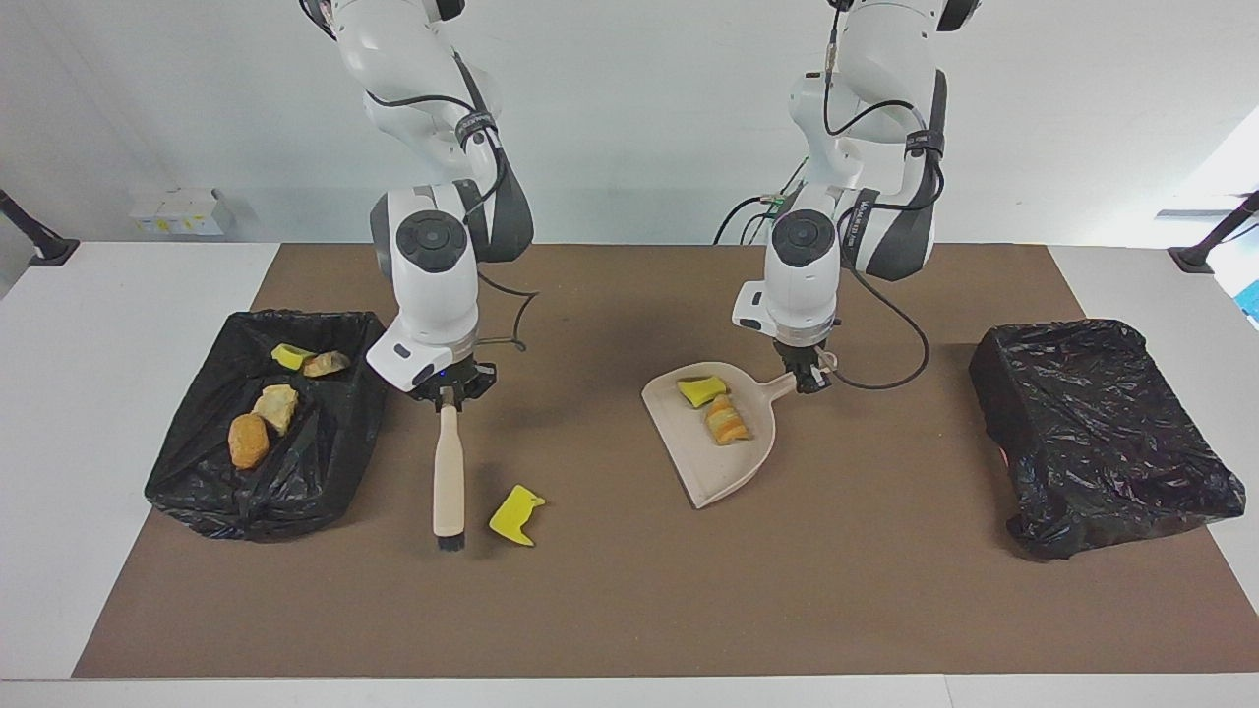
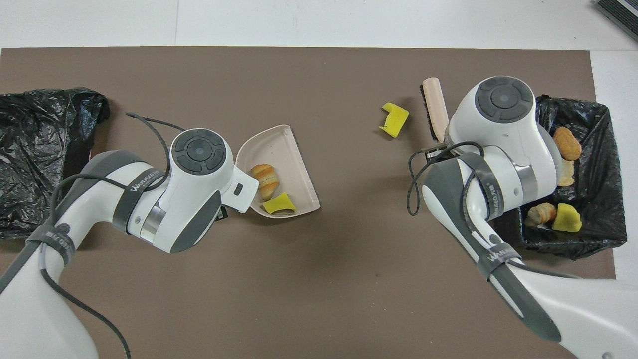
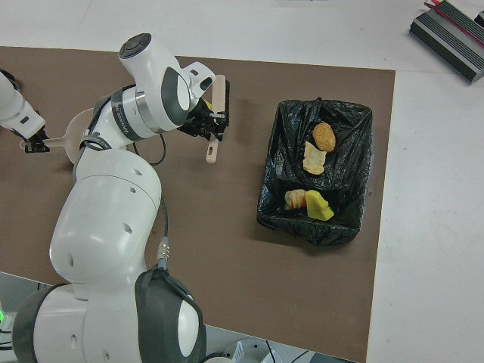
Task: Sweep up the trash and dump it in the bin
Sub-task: 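Move the brush with the right gripper behind the far sponge piece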
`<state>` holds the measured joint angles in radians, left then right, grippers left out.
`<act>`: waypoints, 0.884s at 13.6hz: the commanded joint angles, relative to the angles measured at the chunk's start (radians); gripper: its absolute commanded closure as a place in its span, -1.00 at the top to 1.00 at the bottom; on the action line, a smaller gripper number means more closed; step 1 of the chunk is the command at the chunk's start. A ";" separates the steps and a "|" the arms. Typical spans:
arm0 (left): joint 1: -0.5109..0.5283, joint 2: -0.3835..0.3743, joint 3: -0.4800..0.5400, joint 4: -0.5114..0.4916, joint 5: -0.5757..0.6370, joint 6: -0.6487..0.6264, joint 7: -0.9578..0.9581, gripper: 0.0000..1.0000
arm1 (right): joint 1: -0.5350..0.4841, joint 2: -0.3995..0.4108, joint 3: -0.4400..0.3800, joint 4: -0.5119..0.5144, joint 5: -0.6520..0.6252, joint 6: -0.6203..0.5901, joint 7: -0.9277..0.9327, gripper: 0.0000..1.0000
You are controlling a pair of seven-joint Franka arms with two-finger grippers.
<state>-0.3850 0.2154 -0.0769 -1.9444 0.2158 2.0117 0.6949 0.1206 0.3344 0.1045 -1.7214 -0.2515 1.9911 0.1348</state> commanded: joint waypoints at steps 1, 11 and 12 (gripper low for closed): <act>0.008 -0.030 0.002 -0.044 0.008 0.025 0.015 -1.00 | -0.004 0.115 0.018 0.135 -0.034 -0.002 -0.113 -1.00; 0.008 -0.034 0.003 -0.057 0.008 0.027 0.015 -1.00 | 0.233 0.114 0.047 0.079 0.210 -0.017 -0.037 -1.00; 0.008 -0.037 0.003 -0.057 0.008 0.027 0.015 -1.00 | 0.253 0.114 0.047 0.077 0.259 -0.011 0.018 -1.00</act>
<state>-0.3837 0.2140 -0.0761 -1.9560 0.2157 2.0192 0.6950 0.3508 0.4615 0.1481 -1.6263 -0.0634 1.9767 0.0860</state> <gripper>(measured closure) 0.687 0.740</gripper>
